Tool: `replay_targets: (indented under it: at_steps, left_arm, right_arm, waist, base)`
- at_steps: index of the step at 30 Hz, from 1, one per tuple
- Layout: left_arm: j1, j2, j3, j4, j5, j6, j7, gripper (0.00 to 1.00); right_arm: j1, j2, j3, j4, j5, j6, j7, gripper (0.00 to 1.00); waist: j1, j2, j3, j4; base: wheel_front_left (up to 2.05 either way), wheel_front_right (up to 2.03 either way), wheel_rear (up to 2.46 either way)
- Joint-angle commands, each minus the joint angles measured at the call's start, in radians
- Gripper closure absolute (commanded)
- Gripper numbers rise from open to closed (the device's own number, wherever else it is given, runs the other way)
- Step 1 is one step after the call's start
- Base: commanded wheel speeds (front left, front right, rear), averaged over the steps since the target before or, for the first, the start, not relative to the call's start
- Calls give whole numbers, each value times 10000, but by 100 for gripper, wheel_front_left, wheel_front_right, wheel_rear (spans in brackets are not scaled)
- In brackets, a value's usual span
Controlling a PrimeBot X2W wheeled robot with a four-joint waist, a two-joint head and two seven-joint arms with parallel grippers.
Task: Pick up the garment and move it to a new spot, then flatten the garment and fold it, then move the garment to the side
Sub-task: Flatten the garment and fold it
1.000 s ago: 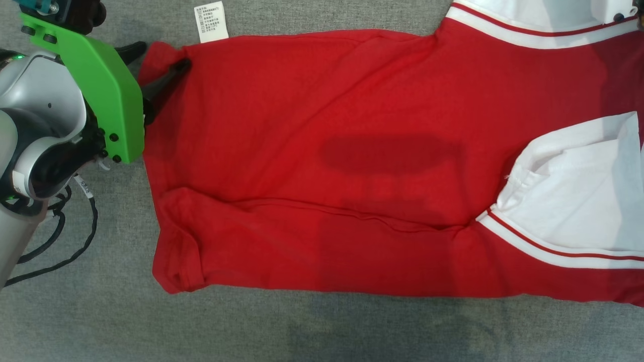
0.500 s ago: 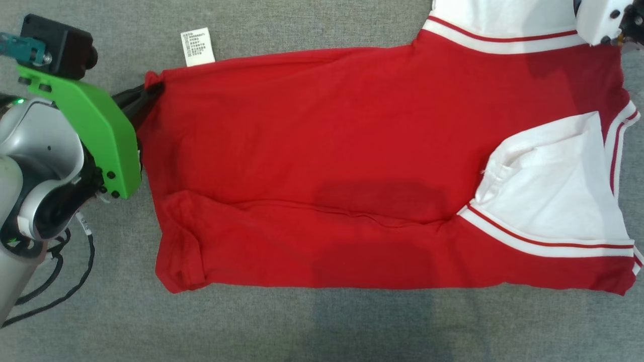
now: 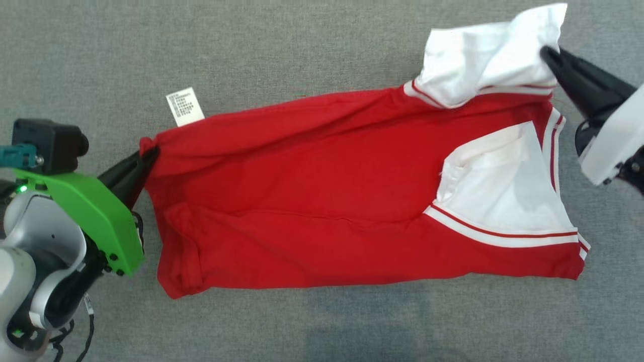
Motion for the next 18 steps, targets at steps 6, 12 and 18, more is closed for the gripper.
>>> replay_targets:
  at_steps: [6, 12, 18]
  left_arm:
    - [986, -153, -104, -70, -91, 201, -600, 100]
    - [1481, -378, -238, 268, -175, 202, -930, 100]
    - [1739, -463, -185, 452, -183, 172, -1291, 100]
  right_arm:
    - [1671, 236, -122, -361, -200, 4, -978, 100]
    - [2801, 445, 1, -239, -430, 4, -1721, 100]
    - [3673, 439, 300, -244, -783, 4, -2380, 100]
  waist:
    - [1, 120, -538, -327]
    - [1, 120, -677, -299]
    - [1, 120, -769, -306]
  base:
    - [0, 0, 0]
    - [0, 0, 0]
    - [0, 0, 0]
